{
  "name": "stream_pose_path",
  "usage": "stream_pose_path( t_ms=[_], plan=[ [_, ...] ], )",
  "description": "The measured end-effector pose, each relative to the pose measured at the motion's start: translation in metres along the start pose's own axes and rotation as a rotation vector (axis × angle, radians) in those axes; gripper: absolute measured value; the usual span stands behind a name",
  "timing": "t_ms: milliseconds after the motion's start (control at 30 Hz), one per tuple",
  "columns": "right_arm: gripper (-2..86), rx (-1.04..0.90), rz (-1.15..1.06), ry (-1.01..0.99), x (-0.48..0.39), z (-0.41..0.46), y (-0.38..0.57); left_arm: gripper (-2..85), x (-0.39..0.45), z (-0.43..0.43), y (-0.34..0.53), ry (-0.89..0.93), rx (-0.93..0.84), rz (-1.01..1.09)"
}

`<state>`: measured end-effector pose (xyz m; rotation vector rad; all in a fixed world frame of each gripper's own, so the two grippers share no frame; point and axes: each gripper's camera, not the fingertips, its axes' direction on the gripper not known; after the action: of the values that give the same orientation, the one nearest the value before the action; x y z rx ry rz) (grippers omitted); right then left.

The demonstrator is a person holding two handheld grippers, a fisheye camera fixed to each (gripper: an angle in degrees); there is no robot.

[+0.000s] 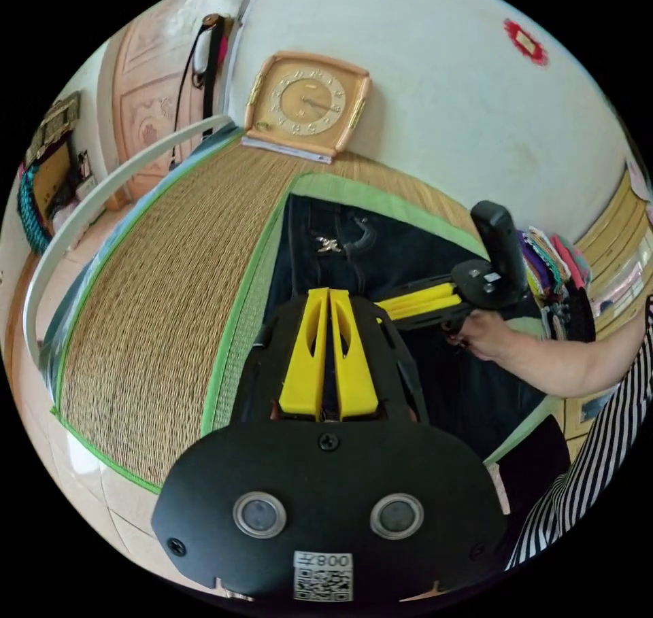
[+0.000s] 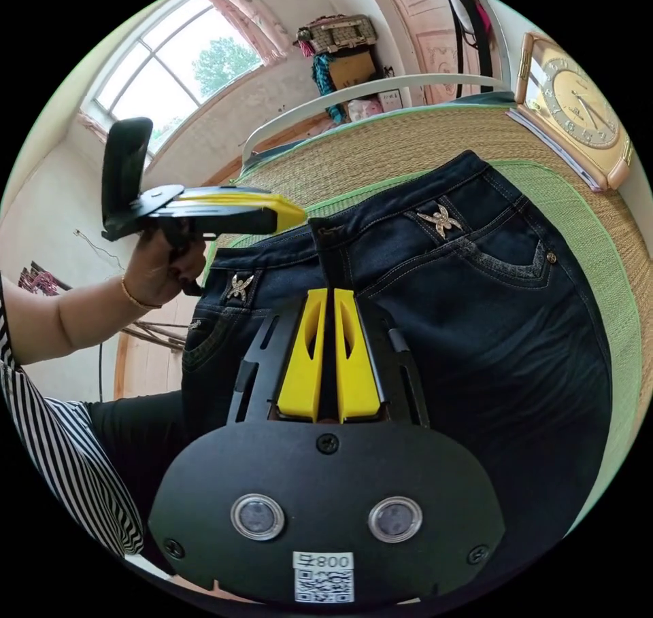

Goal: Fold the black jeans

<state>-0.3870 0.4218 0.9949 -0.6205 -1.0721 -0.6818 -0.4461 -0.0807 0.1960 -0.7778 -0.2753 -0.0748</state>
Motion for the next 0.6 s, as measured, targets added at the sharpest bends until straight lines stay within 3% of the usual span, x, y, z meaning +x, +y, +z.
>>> stream_pose_path(
  t_ms=[133,333,467,600],
  plan=[
    [1.3,0.013,0.02,-0.011,0.007,0.001,-0.009,0.2,0.004,0.028,-0.01,-0.123,-0.237,0.056],
    [0.3,0.089,0.107,-0.029,0.022,-0.029,-0.003,0.1,-0.001,0.013,-0.009,-0.055,-0.16,0.03],
    [0.2,-0.025,0.143,0.031,0.027,-0.007,-0.007,0.2,0.007,0.006,-0.015,-0.084,-0.152,0.046],
    [0.2,0.003,0.097,0.138,0.012,-0.003,-0.015,0.2,0.013,0.0,-0.021,-0.093,-0.148,0.052]
  ],
)
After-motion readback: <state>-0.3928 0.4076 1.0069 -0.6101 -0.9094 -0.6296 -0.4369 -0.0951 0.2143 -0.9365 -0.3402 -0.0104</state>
